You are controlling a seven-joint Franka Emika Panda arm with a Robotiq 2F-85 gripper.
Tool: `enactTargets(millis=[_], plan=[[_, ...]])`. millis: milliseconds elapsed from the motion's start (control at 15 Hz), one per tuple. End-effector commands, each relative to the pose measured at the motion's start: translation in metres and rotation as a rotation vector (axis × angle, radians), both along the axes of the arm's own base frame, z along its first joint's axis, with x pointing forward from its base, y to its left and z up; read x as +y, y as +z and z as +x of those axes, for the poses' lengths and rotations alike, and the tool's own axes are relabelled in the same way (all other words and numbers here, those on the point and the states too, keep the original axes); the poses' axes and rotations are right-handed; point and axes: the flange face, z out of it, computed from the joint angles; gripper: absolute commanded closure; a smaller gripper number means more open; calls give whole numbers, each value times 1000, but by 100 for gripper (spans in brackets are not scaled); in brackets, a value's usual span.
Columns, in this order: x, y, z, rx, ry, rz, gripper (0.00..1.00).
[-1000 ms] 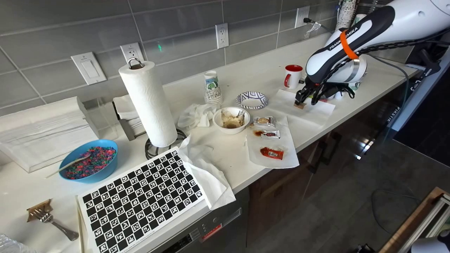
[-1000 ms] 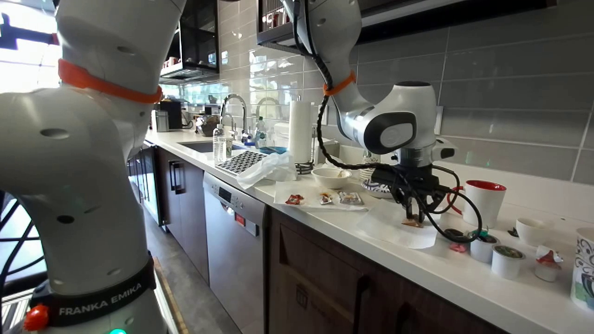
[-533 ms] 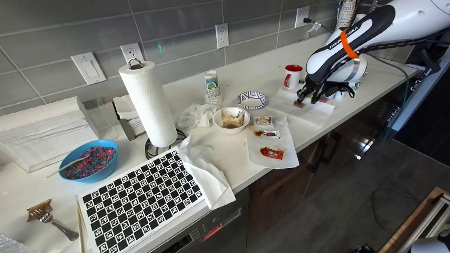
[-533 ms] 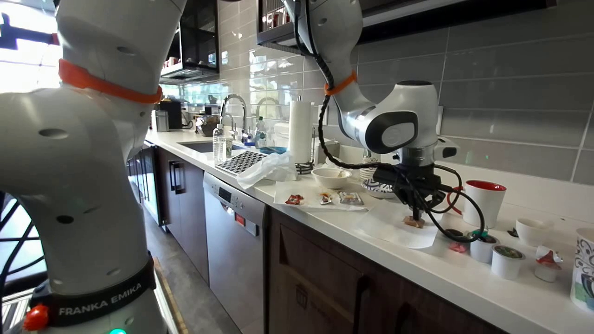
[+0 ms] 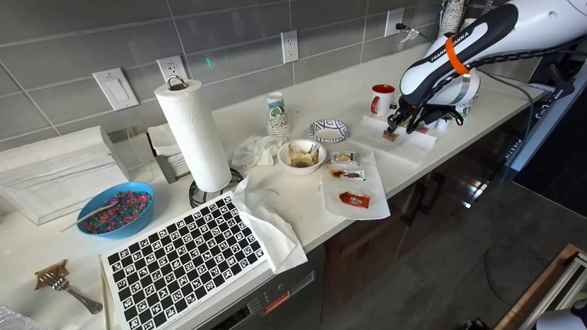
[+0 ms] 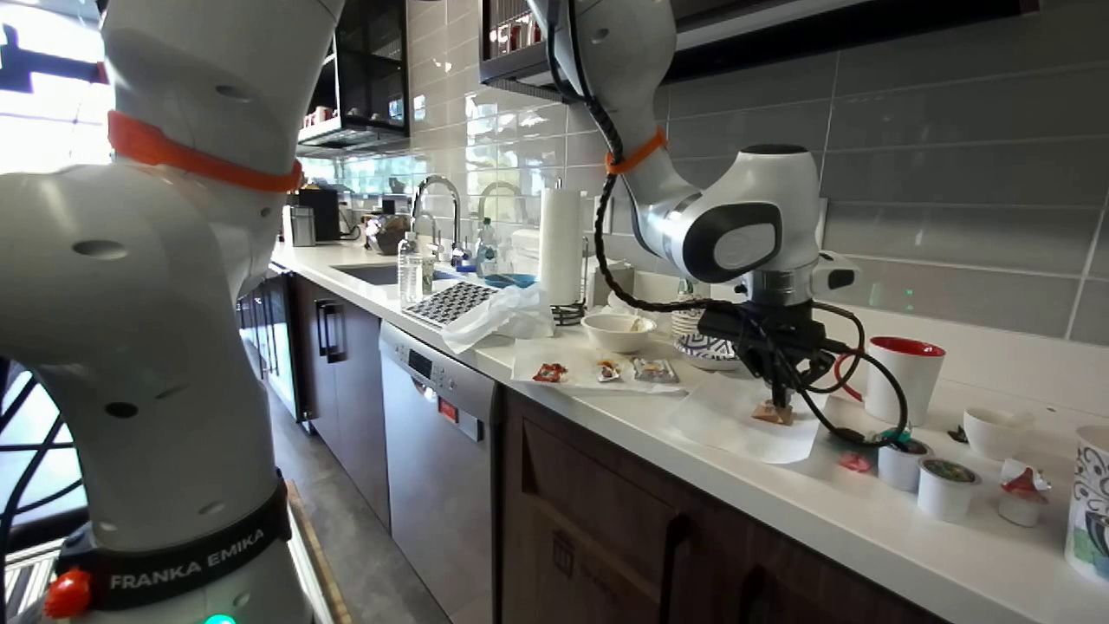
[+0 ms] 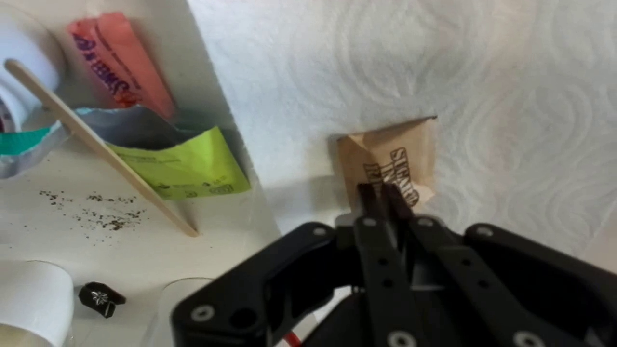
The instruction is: Put the small tissue in the rubbish can
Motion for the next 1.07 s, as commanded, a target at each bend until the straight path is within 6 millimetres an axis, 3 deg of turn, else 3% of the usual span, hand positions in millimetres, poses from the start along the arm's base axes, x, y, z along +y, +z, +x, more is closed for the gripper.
enactTargets(millis=[0, 333, 400, 467, 533, 600, 867, 1000], plan=[[5, -1, -4, 3, -2, -4, 60], [10, -7, -6, 17, 6, 3, 22], [10, -8, -6, 19, 8, 5, 45], [11, -8, -6, 19, 9, 5, 59], [11, -8, -6, 20, 10, 6, 59], [11, -9, -5, 20, 10, 7, 65], [12, -8, -5, 19, 10, 6, 96], [11, -8, -5, 18, 7, 10, 100]])
